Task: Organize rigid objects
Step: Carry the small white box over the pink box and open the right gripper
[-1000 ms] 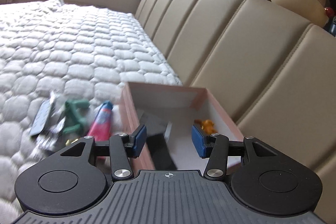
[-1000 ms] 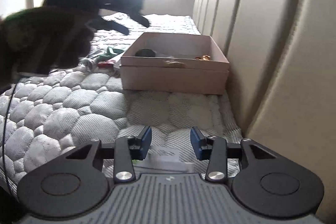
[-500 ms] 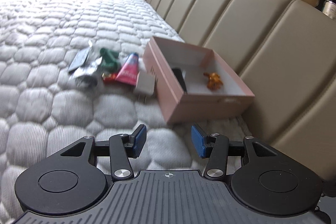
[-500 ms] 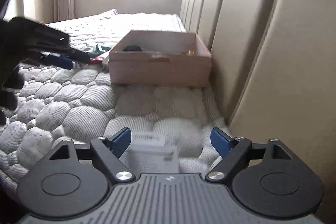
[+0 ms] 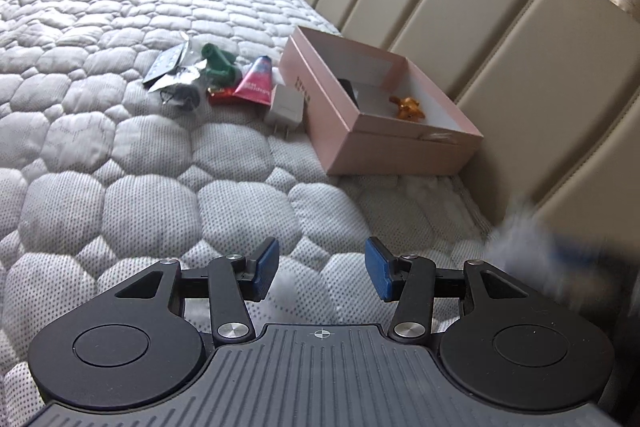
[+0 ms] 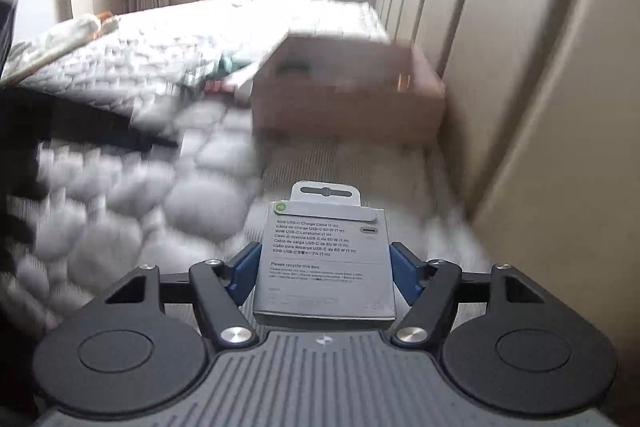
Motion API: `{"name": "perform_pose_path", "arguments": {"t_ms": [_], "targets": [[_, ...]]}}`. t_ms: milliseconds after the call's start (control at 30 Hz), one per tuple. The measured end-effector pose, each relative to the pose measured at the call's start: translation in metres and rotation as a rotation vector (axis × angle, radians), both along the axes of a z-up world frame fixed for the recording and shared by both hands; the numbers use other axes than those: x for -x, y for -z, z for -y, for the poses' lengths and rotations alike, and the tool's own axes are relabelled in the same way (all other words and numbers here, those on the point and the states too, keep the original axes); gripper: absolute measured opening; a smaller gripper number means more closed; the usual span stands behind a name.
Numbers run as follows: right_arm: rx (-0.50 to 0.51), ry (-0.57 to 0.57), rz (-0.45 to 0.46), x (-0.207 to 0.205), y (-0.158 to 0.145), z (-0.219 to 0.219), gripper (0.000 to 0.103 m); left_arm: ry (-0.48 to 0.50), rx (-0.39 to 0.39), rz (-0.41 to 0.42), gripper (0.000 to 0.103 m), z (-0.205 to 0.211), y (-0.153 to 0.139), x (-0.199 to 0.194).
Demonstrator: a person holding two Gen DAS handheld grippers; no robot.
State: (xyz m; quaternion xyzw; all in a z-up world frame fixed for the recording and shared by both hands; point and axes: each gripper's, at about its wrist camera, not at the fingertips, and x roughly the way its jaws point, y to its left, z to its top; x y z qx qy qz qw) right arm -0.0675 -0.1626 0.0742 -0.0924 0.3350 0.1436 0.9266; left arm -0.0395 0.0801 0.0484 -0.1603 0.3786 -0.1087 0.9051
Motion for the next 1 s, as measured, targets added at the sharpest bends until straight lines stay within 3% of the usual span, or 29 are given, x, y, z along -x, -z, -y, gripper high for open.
{"name": "perform_pose_path", "arguments": {"t_ms": [167, 233, 267, 333, 433, 467, 533, 567, 667, 767, 1000], "targets": [[0.0, 0.086, 0.284, -0.068, -0.075, -0.017, 0.07, -0.022, -0.002, -0.022, 0.052, -0.011, 0.004, 0.001], [0.0, 0.115, 0.332, -0.104, -0.09, -0.025, 0.091, -0.04, -0.01, -0.025, 0.052, -0.019, 0.004, 0.0], [-0.001, 0.134, 0.328, -0.12, -0.092, -0.028, 0.091, -0.043, -0.016, -0.022, 0.051, -0.023, 0.004, -0.001], [-0.035, 0.173, 0.292, -0.135, -0.088, -0.028, 0.091, -0.05, -0.018, -0.013, 0.048, -0.032, 0.004, -0.008], [-0.119, 0.117, 0.238, -0.121, -0.064, -0.021, 0.091, -0.07, -0.007, 0.002, 0.048, -0.044, 0.003, -0.031], [-0.108, 0.106, 0.226, -0.113, -0.052, -0.021, 0.091, -0.067, -0.006, 0.012, 0.044, -0.046, 0.001, -0.042], [-0.054, 0.083, 0.217, -0.092, -0.028, -0.025, 0.09, -0.047, 0.011, 0.027, 0.026, -0.047, -0.004, -0.068], [-0.024, 0.067, 0.213, -0.084, -0.017, -0.027, 0.09, -0.044, 0.016, 0.033, 0.023, -0.047, -0.007, -0.083], [0.041, 0.043, 0.209, -0.063, 0.006, -0.031, 0.09, -0.034, -0.029, 0.044, 0.024, -0.039, -0.015, -0.134], [0.028, 0.027, 0.193, -0.053, 0.014, -0.026, 0.09, -0.024, -0.102, 0.011, 0.027, -0.032, -0.014, -0.185], [-0.004, 0.006, 0.179, -0.04, 0.026, -0.005, 0.09, -0.189, -0.126, -0.101, 0.028, -0.057, -0.01, -0.234]]}}
